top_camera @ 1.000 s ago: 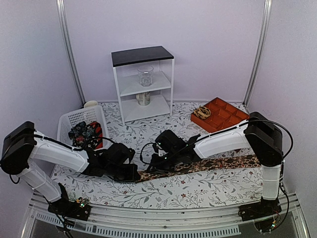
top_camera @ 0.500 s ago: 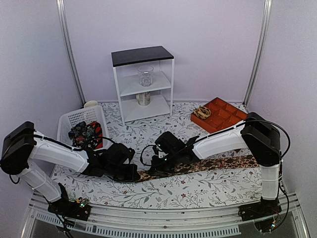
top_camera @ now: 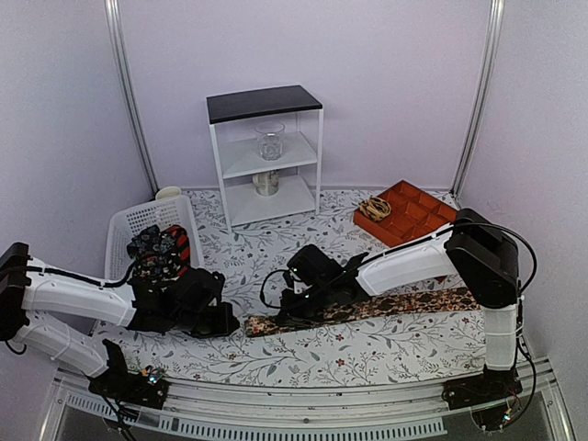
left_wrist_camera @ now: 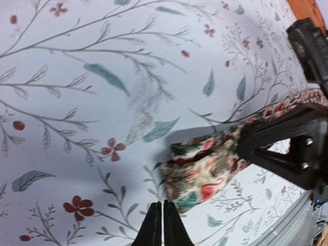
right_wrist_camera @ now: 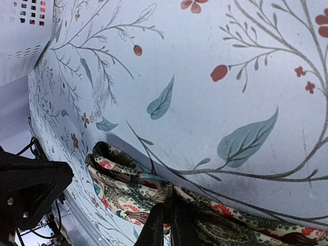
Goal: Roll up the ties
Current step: Roll the tie at the center of the board.
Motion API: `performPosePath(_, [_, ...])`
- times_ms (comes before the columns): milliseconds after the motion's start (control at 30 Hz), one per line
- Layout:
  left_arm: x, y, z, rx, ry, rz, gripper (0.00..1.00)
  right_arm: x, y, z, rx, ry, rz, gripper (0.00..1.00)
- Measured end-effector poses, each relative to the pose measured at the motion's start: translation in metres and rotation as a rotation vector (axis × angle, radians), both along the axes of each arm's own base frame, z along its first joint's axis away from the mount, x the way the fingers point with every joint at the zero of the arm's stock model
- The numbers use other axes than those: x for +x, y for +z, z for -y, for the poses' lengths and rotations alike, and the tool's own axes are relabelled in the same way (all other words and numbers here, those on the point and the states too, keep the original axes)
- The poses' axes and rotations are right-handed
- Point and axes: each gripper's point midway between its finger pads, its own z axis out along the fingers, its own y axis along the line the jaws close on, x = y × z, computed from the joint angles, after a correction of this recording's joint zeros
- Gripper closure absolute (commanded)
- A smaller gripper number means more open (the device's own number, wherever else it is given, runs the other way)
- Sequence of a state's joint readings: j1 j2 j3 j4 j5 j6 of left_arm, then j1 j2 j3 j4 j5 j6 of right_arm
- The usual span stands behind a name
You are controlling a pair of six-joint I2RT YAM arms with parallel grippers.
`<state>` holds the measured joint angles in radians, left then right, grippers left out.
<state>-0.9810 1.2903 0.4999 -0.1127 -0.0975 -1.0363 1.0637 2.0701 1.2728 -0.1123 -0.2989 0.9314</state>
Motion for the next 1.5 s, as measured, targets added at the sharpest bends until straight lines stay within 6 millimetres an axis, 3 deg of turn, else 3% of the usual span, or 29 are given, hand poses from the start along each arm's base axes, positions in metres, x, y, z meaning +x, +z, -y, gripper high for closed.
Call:
performPosePath(200, [-0.013, -0.03, -0.027, 0.044, 0.038, -0.057, 1.0, 0.0, 0.0, 0.0, 0.0, 0.0, 0.0, 0.93])
performPosePath(667, [-0.004, -0.029, 0.002, -0.091, 0.004, -0.079, 1.0, 0.0, 0.0, 0.0, 0.0, -0.001, 0.0, 0.93])
performPosePath(1067, [0.003, -0.01, -0.001, -0.273, 0.03, -0.077, 1.0, 0.0, 0.0, -0.001, 0.004, -0.001, 0.003, 0.92])
performPosePath(1500, [0.004, -0.011, -0.003, -0.245, 0.018, -0.089, 1.0, 0.002, 0.008, 0.0, 0.008, -0.007, 0.017, 0.86])
